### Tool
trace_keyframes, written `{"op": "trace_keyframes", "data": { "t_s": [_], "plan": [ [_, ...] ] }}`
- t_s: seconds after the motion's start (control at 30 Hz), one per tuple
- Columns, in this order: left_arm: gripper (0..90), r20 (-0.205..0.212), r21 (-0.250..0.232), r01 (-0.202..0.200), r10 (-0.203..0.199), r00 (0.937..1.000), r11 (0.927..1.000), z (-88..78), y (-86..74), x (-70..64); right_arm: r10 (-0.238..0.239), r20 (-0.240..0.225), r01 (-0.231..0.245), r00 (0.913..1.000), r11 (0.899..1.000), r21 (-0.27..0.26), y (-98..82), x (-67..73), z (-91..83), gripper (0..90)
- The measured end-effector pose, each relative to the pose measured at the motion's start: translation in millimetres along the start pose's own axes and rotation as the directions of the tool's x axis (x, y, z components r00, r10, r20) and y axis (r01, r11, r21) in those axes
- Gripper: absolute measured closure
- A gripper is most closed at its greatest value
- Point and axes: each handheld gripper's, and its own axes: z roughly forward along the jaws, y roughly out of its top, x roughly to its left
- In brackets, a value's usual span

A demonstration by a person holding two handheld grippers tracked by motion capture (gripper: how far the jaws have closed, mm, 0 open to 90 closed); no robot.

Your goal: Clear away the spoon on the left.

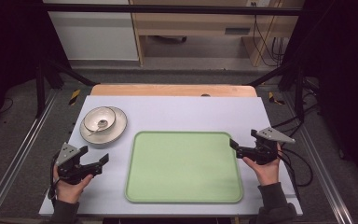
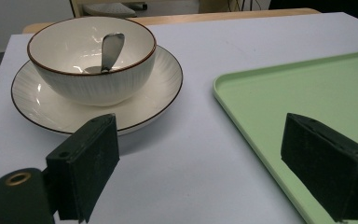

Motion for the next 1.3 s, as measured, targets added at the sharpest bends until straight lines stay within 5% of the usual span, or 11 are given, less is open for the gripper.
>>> {"op": "trace_keyframes", "data": {
  "t_s": [1.3],
  "plan": [
    [11.8, -0.033, 0.027, -0.071, 0.072, 0.9968, 0.9971, -0.3, 22.2, 27.2, -0.003, 0.003, 0.003, 1.0, 1.0, 0.011, 2.4, 4.6, 1.3, 6.6]
  ]
}}
